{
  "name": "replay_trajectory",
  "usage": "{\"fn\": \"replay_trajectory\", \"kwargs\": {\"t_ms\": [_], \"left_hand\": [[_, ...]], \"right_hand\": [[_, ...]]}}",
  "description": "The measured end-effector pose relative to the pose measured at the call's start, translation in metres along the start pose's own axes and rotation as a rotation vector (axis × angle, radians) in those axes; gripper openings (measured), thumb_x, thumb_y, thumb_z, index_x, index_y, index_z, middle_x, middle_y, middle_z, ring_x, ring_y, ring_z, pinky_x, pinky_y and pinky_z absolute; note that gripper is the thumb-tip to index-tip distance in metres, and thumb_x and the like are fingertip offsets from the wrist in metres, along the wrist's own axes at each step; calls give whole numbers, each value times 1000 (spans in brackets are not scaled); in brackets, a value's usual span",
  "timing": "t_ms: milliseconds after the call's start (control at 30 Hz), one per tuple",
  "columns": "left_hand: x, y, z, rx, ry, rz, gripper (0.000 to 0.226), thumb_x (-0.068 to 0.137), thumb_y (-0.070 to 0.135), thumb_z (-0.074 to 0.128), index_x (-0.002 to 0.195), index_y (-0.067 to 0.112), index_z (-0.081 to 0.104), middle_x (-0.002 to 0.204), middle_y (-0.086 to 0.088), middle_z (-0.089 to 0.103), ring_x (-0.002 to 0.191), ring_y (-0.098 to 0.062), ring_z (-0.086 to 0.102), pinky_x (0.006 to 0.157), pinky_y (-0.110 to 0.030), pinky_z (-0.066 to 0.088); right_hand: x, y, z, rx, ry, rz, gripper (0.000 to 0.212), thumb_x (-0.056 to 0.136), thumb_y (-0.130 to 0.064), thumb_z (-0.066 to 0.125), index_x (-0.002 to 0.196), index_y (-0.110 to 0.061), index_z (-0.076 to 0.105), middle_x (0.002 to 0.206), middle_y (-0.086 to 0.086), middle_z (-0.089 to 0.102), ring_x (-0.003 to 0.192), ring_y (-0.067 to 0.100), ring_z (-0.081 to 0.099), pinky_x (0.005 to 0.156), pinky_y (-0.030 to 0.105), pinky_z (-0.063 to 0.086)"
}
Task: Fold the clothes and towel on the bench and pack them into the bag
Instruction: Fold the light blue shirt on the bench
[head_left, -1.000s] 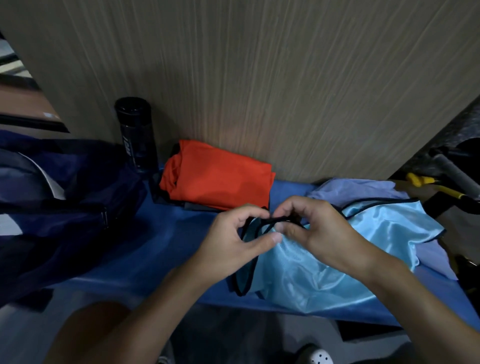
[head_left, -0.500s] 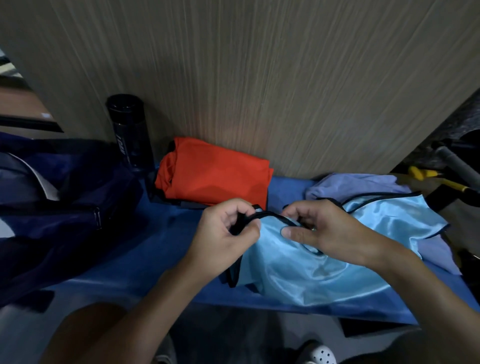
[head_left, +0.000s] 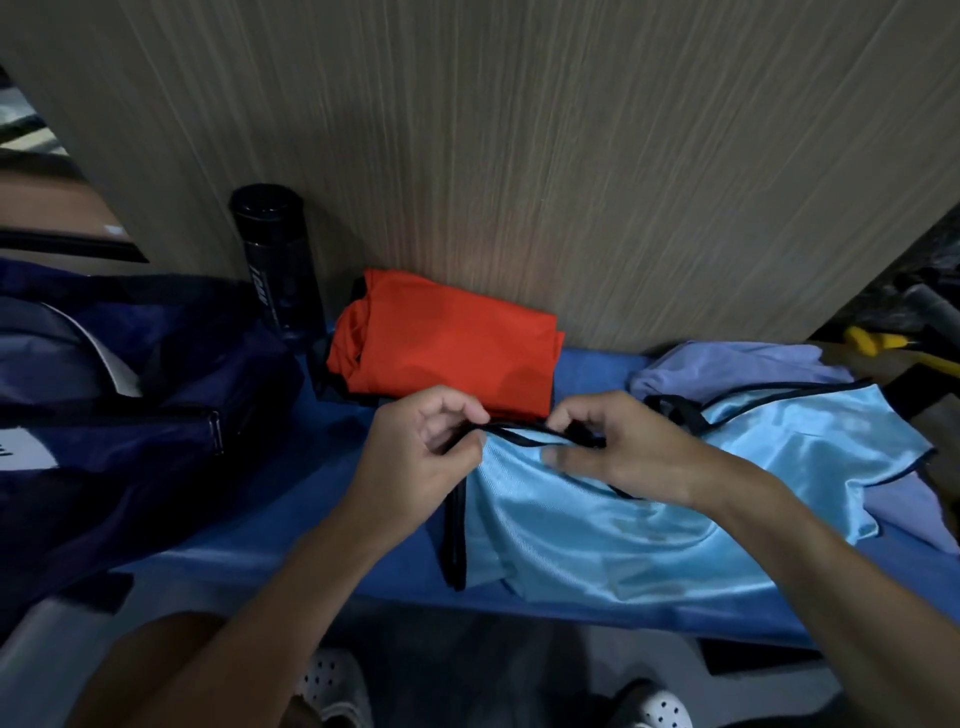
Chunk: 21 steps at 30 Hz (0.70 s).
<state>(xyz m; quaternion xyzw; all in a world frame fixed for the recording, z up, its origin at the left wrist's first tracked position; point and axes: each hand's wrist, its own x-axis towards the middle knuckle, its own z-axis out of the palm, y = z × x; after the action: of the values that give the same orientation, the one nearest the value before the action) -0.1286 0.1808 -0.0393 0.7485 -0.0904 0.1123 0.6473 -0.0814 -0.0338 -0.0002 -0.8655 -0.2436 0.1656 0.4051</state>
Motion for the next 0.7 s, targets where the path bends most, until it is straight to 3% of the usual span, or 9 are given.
{"fn": "replay_trajectory", "kwargs": {"t_ms": [100, 200, 267, 367, 500, 600, 700], "left_hand": [[2, -4, -4, 4, 34, 13, 27, 80, 1, 69, 86, 27, 67, 90, 10, 73, 92, -8, 70, 89, -21, 51], [3, -4, -3, -5, 20, 4, 25, 77, 11, 71, 99, 22, 67, 97, 4, 74, 95, -13, 70, 88, -27, 54], [2, -3, -1, -8, -13, 1, 32, 77, 13, 76, 107, 19, 66, 102, 1, 74, 99, -14, 70, 89, -26, 54], [2, -3, 1, -3, 1, -23, 26, 81, 3, 78, 98, 20, 69, 94, 8, 75, 91, -5, 70, 82, -17, 51], [4, -4, -3, 82, 64, -20, 19, 83, -4, 74, 89, 14, 73, 82, 8, 74, 83, 1, 68, 78, -12, 48], [7, -12, -12, 184, 113, -80, 22, 83, -1, 75, 84, 20, 71, 81, 7, 71, 78, 4, 65, 76, -9, 48], [11, -31, -29, 319, 180, -156, 30, 83, 1, 75, 76, 29, 67, 75, 9, 69, 70, 3, 63, 71, -11, 48]], "right_hand": [[4, 4, 3, -30, 177, -115, 3, 87, -7, 71, 84, -9, 71, 86, -2, 65, 76, 3, 58, 75, 21, 44], [6, 2, 10, -84, 219, -220, 9, 87, -2, 67, 89, -7, 74, 92, -1, 61, 84, 10, 59, 75, 18, 43], [8, 2, 14, -119, 224, -248, 16, 88, 0, 64, 95, -9, 75, 94, -3, 60, 85, 8, 58, 74, 14, 41], [11, 4, 18, -135, 234, -241, 18, 88, 1, 64, 95, -13, 74, 94, -3, 59, 84, 7, 58, 75, 17, 42], [13, 9, 22, -133, 257, -207, 18, 86, -5, 69, 99, -18, 68, 96, -8, 59, 88, 8, 59, 82, 23, 45], [5, 24, 25, -251, 302, -190, 33, 83, -21, 68, 116, -21, 62, 113, -10, 57, 108, 9, 57, 96, 35, 44], [-13, 45, 30, -467, 385, -121, 45, 79, -31, 64, 122, -23, 56, 114, -5, 55, 109, 22, 56, 90, 45, 45]]}}
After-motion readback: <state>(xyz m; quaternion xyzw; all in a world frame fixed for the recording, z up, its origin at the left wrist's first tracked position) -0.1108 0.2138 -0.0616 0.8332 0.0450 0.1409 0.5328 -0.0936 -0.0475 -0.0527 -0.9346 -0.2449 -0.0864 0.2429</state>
